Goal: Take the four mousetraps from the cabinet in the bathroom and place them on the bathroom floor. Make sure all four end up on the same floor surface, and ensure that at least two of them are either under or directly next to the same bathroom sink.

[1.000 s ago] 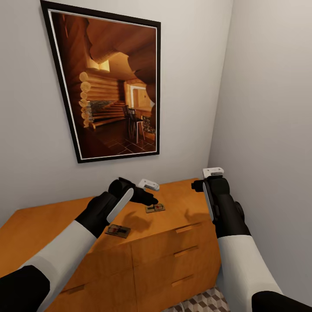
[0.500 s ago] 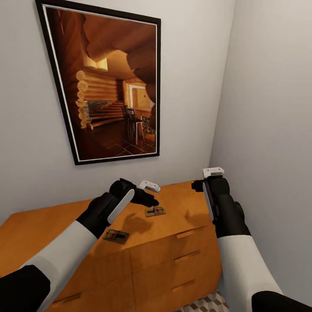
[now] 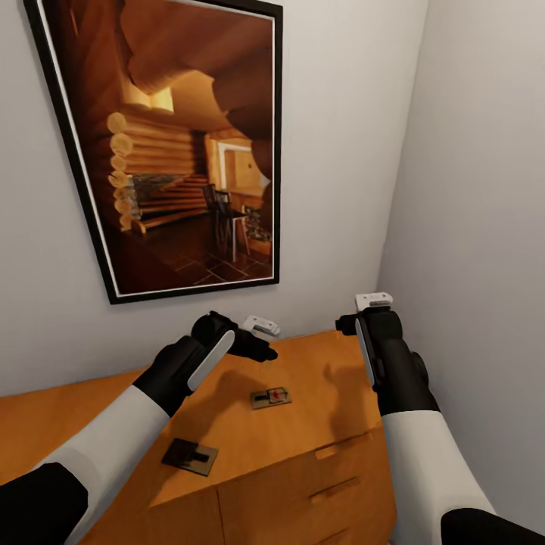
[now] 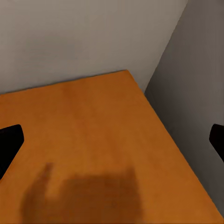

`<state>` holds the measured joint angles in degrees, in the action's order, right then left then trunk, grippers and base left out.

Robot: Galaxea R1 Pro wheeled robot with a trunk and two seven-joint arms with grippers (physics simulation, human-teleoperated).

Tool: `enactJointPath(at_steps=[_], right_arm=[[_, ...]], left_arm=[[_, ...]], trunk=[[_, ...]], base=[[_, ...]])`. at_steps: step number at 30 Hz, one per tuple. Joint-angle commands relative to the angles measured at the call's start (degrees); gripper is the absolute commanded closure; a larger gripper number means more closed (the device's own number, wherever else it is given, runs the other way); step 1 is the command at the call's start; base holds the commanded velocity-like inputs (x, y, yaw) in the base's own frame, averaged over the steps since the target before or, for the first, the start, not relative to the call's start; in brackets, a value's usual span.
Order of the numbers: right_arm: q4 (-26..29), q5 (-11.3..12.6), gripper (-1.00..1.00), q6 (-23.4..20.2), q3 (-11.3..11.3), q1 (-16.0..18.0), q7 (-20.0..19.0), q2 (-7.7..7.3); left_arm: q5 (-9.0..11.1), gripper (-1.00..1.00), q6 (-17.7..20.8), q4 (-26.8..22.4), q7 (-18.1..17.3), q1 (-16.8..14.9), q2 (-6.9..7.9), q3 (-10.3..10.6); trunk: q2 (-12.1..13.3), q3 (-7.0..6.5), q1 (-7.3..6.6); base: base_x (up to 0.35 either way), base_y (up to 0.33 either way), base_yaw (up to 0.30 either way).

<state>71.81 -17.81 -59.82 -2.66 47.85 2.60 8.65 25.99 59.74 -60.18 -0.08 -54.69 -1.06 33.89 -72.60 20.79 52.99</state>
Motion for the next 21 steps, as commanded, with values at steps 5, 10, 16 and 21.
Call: enactJointPath(at_steps=[5,10,16,21], right_arm=[[0.0,0.09,-1.0,-0.18,-0.07,0.05,0.29,0.01],[0.0,-0.05,-1.0,-0.18,-0.07,0.05,0.3,0.04],[0.0,-0.04,-1.0,-0.18,-0.07,0.05,0.32,0.05],[-0.01,-0.03,-1.0,-0.18,-0.07,0.05,0.34,0.01]], left_arm=[[-0.04,-1.0,0.2,-0.03,0.0,-0.06,0.07,0.03],[-0.12,-1.0,0.2,-0.03,-0.01,-0.05,0.03,0.08],[-0.14,-1.0,0.2,-0.03,-0.01,-0.05,0.01,0.11],[-0.08,-1.0,0.2,0.01,-0.01,-0.05,-0.05,0.12]], trunk=[[-0.04,0.07,0.03],[-0.04,0.07,0.03],[-0.04,0.07,0.03],[-0.04,0.07,0.03]], base=[[0.085,0.0,-0.074],[0.02,0.0,-0.175],[0.006,0.0,-0.071],[0.001,0.0,-0.017]])
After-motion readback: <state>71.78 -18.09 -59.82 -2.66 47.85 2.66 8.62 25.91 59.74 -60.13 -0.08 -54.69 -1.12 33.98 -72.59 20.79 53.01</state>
